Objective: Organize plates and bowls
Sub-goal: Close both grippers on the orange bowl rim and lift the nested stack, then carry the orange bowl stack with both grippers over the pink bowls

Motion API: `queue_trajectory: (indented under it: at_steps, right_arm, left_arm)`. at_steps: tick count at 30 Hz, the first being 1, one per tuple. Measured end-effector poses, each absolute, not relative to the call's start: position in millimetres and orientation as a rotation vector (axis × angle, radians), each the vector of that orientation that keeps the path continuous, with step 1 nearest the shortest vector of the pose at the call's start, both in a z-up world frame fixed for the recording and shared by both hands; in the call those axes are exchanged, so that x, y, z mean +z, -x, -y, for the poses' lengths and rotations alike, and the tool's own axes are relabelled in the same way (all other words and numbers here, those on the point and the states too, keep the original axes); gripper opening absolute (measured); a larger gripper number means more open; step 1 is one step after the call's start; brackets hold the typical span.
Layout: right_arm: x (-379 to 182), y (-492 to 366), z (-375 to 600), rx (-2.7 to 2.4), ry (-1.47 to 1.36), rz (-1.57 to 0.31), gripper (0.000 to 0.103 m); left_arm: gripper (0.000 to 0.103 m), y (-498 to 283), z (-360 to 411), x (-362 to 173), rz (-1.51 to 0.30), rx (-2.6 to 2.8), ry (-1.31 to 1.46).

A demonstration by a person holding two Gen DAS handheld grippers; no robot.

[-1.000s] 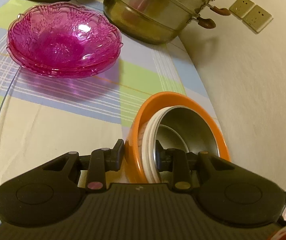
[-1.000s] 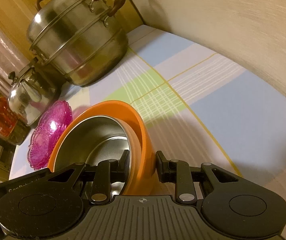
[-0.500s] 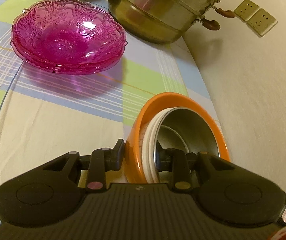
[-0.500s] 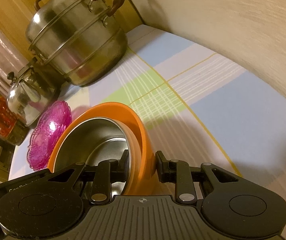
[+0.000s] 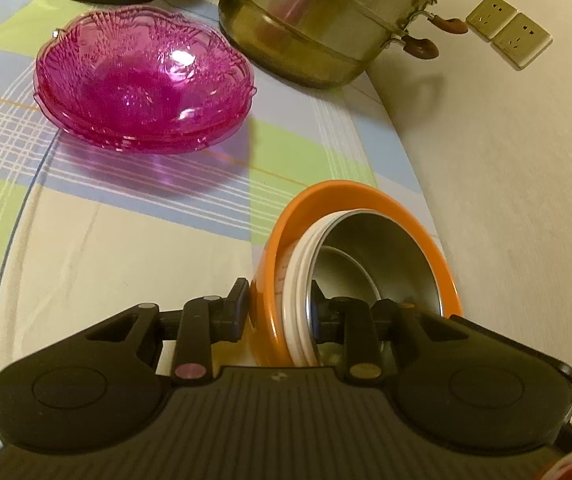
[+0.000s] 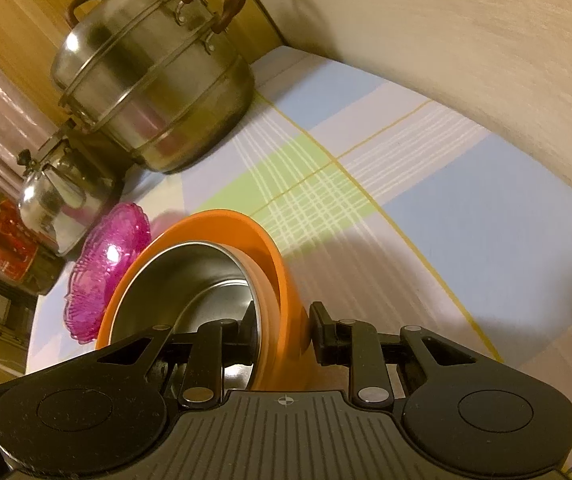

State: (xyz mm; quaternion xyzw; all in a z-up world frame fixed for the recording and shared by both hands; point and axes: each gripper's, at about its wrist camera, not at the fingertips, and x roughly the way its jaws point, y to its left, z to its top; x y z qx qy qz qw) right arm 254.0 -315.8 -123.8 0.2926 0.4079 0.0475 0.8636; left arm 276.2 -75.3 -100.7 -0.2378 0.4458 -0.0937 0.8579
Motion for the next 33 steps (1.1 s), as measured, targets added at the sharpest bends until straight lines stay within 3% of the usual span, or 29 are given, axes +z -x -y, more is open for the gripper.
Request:
queue_trajectory:
  at_steps: [33]
  right_arm:
    - [-53,-284,240,0.296,-0.584,-0.794,0.026]
  left_arm:
    - [0.026,-272,0,-19,-0.815,-0.082,0.48]
